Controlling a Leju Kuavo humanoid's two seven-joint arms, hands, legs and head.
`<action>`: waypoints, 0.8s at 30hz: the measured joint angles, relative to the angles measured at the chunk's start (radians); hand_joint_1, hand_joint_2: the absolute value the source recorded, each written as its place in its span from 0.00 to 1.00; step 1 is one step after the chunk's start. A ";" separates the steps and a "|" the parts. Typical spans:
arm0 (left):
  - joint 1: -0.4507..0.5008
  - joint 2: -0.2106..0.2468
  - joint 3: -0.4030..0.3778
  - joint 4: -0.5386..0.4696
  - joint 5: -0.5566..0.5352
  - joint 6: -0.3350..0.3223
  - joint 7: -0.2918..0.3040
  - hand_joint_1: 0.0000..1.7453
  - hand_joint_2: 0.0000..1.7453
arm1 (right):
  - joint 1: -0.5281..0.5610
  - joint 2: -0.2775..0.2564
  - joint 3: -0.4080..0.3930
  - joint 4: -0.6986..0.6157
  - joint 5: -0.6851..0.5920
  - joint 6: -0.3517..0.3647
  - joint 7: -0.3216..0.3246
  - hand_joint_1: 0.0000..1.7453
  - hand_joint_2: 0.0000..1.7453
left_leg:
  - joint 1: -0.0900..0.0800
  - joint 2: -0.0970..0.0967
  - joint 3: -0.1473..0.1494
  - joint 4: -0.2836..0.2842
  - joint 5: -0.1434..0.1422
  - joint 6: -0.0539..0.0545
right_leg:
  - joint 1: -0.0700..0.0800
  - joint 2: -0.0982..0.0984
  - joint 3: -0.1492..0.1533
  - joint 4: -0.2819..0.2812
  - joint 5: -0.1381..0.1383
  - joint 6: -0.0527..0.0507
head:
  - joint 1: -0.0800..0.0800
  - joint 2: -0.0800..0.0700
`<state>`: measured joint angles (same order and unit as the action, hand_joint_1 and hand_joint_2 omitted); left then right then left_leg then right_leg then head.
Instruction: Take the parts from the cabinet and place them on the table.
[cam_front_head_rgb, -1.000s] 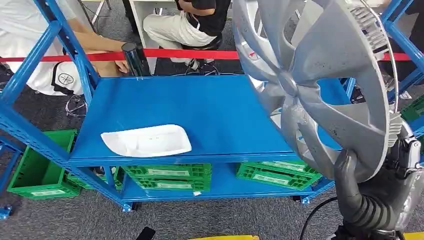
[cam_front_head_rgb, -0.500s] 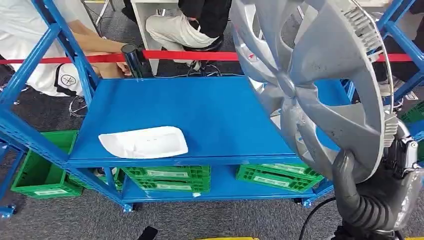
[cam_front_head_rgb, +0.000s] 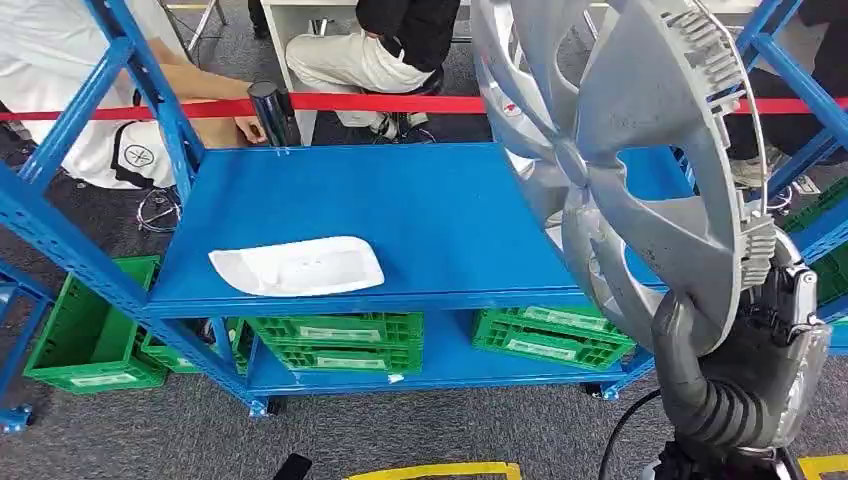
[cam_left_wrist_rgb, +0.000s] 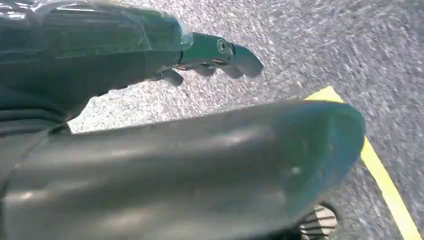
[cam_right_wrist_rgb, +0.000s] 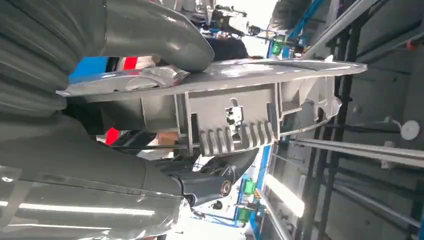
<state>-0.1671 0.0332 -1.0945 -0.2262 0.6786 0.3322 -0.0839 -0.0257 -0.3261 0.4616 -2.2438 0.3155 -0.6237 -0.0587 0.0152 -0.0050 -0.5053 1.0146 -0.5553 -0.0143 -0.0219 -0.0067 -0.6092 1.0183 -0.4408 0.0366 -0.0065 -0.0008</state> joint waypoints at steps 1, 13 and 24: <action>-0.002 0.000 0.000 0.000 -0.001 0.000 0.000 0.00 0.00 | 0.001 -0.001 0.000 0.000 0.000 0.000 0.000 1.00 1.00 | 0.006 0.003 -0.007 -0.006 0.012 0.015 | -0.004 0.000 -0.007 0.005 -0.008 0.005 | 0.000 0.000; -0.006 -0.004 0.000 -0.003 -0.010 0.001 0.003 0.00 0.00 | -0.014 -0.005 -0.001 0.005 -0.002 0.001 0.003 1.00 1.00 | -0.029 0.006 -0.116 -0.003 0.111 0.027 | 0.036 0.008 0.164 -0.048 -0.125 -0.061 | 0.017 0.000; -0.004 -0.002 0.000 -0.003 -0.011 0.000 0.006 0.00 0.00 | -0.009 -0.005 0.001 0.005 -0.001 -0.011 0.003 1.00 1.00 | 0.002 0.005 -0.132 0.237 0.002 -0.037 | 0.016 -0.009 0.029 -0.037 -0.017 -0.051 | 0.005 0.000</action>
<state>-0.1709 0.0317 -1.0945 -0.2293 0.6672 0.3326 -0.0778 -0.0345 -0.3311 0.4623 -2.2385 0.3147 -0.6352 -0.0561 0.0173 -0.0003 -0.6377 1.2520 -0.5536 -0.0518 -0.0056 -0.0153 -0.5801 0.9810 -0.4576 -0.0146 -0.0011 -0.0008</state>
